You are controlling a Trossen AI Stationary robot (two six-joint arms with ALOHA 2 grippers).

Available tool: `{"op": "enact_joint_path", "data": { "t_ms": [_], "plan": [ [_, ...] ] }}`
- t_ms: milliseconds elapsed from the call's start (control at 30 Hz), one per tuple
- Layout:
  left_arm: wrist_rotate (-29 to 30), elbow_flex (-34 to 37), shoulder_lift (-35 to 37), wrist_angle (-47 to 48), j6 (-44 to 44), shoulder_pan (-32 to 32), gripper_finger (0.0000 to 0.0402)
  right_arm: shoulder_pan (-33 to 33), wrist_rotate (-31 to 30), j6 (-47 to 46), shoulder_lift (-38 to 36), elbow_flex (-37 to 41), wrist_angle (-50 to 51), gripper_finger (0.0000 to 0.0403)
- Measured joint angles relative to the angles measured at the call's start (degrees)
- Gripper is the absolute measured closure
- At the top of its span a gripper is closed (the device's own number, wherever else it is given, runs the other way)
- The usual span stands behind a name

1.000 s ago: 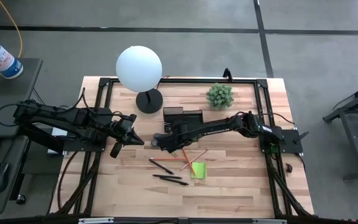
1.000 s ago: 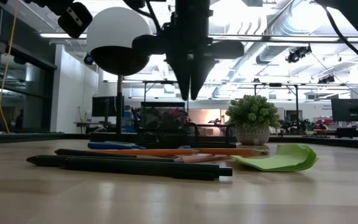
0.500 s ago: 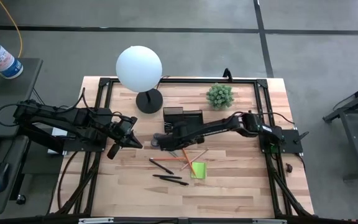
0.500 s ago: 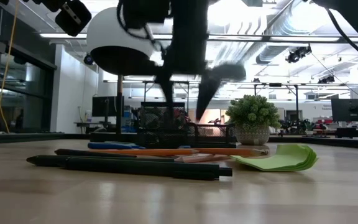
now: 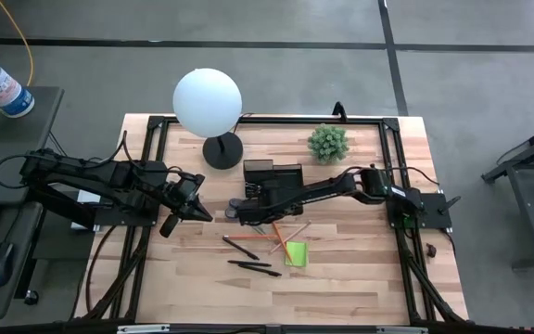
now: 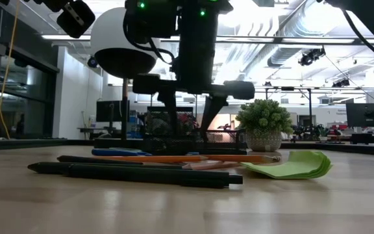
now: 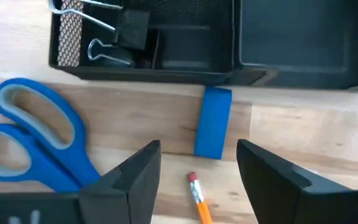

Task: Pick and place office supplies into organizer
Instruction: Put the blue eraser into the desk organizer

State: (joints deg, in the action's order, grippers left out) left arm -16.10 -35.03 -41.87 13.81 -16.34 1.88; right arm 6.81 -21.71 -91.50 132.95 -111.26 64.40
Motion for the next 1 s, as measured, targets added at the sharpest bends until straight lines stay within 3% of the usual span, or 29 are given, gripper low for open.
{"op": "enact_joint_path", "data": {
  "t_ms": [867,1000],
  "plan": [
    [0.0,0.0,0.0,0.0,0.0,0.0,0.0401,-1.3,1.0,-1.2,4.0,0.0,-1.2,0.0227],
    [0.0,0.0,0.0,0.0,0.0,0.0,0.0401,-1.3,1.2,-1.2,4.0,0.0,-1.2,0.0248]
  ]
}}
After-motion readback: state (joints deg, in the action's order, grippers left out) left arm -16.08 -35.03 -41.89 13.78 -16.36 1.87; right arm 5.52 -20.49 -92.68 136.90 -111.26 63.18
